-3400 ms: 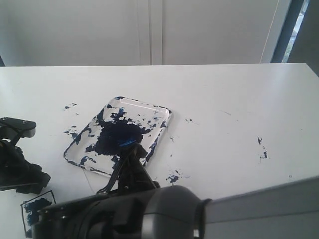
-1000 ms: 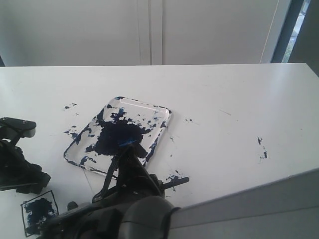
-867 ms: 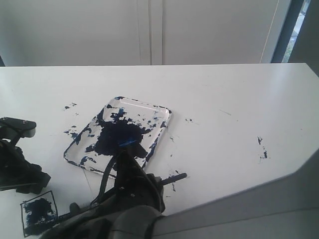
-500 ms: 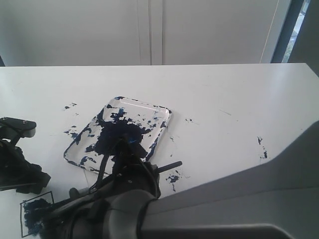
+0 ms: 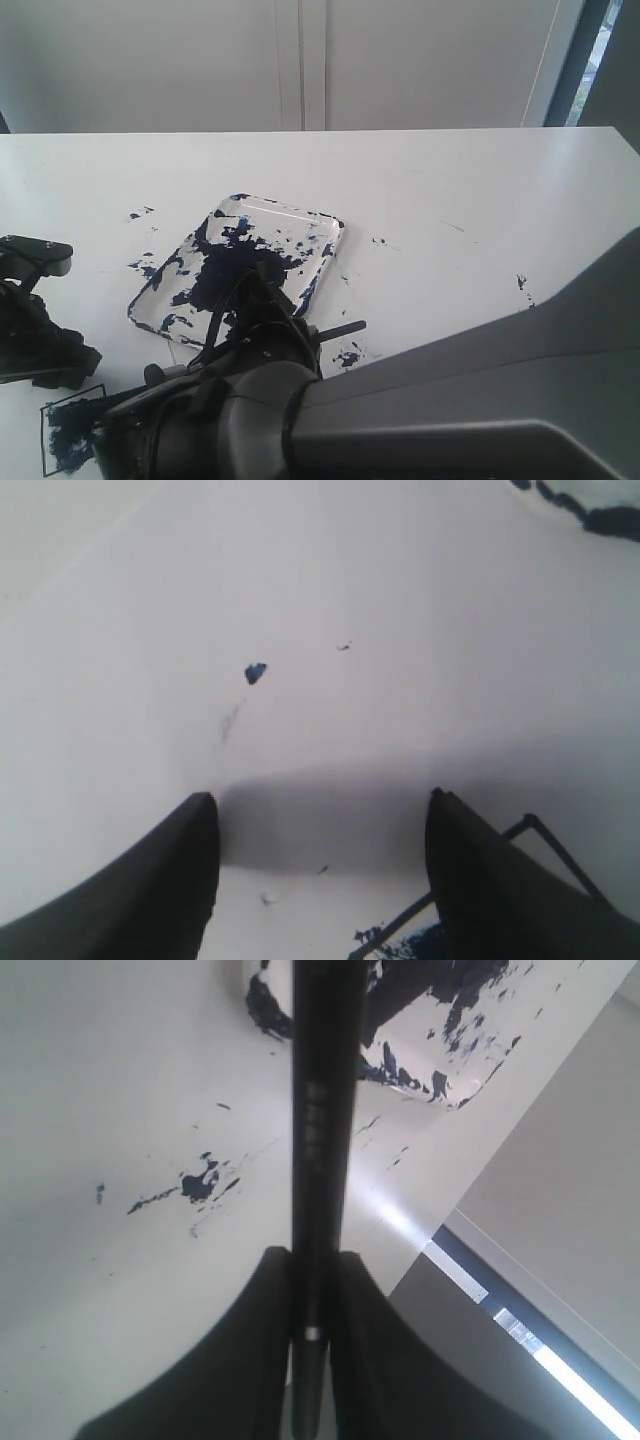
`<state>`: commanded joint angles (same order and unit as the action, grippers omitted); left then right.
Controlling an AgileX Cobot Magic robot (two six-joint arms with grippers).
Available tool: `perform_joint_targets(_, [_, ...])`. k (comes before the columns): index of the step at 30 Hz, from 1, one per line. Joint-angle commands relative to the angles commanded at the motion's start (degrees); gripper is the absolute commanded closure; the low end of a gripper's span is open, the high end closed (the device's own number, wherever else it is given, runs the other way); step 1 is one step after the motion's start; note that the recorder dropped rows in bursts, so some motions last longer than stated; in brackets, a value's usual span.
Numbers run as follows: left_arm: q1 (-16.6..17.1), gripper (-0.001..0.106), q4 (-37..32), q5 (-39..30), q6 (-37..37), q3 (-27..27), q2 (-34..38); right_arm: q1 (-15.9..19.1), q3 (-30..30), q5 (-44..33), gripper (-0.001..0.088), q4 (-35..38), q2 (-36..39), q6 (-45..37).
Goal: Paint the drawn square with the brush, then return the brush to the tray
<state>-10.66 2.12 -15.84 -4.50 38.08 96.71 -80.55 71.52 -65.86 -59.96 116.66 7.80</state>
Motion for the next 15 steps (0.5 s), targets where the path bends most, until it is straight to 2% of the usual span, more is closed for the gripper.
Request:
perform_joint_targets(9, [0.0, 0.041, 0.0, 0.0, 0.0, 0.0, 0.0, 0.3, 0.5, 2.2, 0.0868, 0.0, 0.3, -0.1])
perform_joint_targets(15, [0.0, 0.041, 0.0, -0.2, 0.0, 0.0, 0.0, 1.7, 4.3, -1.7, 0.0868, 1.2, 2.9, -3.1])
